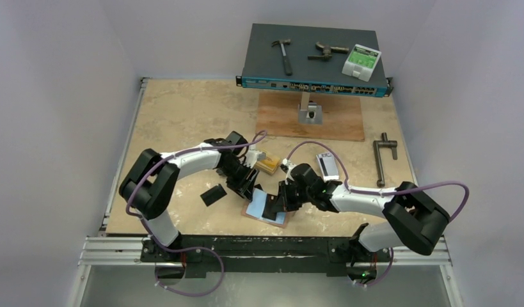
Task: Put the credit cards into the card holder
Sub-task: Pick up the card holder from the center of the board.
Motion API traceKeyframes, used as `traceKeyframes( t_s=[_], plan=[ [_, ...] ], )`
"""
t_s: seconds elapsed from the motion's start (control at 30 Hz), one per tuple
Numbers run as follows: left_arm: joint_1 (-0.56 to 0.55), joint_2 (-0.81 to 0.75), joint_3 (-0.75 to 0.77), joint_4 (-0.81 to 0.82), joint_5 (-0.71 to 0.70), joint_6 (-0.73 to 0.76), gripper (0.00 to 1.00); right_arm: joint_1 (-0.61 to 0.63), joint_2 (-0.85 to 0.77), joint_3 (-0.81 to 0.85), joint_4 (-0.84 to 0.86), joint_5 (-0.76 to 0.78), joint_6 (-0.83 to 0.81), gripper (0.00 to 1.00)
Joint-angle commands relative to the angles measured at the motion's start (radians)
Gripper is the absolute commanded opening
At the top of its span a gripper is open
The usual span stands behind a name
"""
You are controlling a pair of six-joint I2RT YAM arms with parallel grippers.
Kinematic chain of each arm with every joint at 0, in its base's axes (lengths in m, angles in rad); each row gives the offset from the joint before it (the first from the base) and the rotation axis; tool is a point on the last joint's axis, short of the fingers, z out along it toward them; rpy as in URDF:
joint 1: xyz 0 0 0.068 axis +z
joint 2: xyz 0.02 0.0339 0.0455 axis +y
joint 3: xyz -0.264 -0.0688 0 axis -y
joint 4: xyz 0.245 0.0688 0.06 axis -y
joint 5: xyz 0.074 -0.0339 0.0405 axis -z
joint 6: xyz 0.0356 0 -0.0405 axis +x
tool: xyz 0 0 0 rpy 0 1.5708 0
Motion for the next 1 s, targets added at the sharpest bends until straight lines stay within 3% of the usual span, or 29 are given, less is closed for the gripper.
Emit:
traceKeyframes(
  t_s=[0.0, 0.3, 0.37, 0.43, 0.47, 0.7, 0.87, 0.97],
  plan=[
    [-0.019, 0.044, 0.054, 0.031, 0.039, -0.036, 0.41, -0.002, 0.003, -0.035, -0.045, 0.075, -0.010, 0.00],
    [-0.020, 0.056, 0.017, 0.104, 0.113, -0.093, 0.36, -0.001, -0.001, -0.049, -0.020, 0.063, -0.001, 0.00],
    [-0.018, 0.062, 0.020, 0.117, 0.151, -0.088, 0.24, -0.001, -0.007, -0.055, -0.014, 0.064, 0.003, 0.00],
    [-0.018, 0.063, 0.019, 0.143, 0.190, -0.089, 0.02, -0.001, -0.017, -0.059, -0.012, 0.063, 0.005, 0.00],
    [-0.018, 0.068, 0.021, 0.152, 0.206, -0.089, 0.00, -0.002, -0.021, -0.059, -0.013, 0.064, 0.006, 0.00],
    [-0.018, 0.069, 0.029, 0.179, 0.212, -0.090, 0.00, -0.028, -0.104, -0.063, -0.034, 0.069, 0.012, 0.00],
    [-0.018, 0.051, 0.013, 0.204, 0.246, -0.101, 0.16, -0.033, -0.101, -0.079, -0.022, 0.054, 0.021, 0.00],
    [-0.018, 0.054, 0.014, 0.221, 0.265, -0.101, 0.20, -0.033, -0.054, -0.088, 0.004, 0.039, 0.022, 0.00]
  ],
)
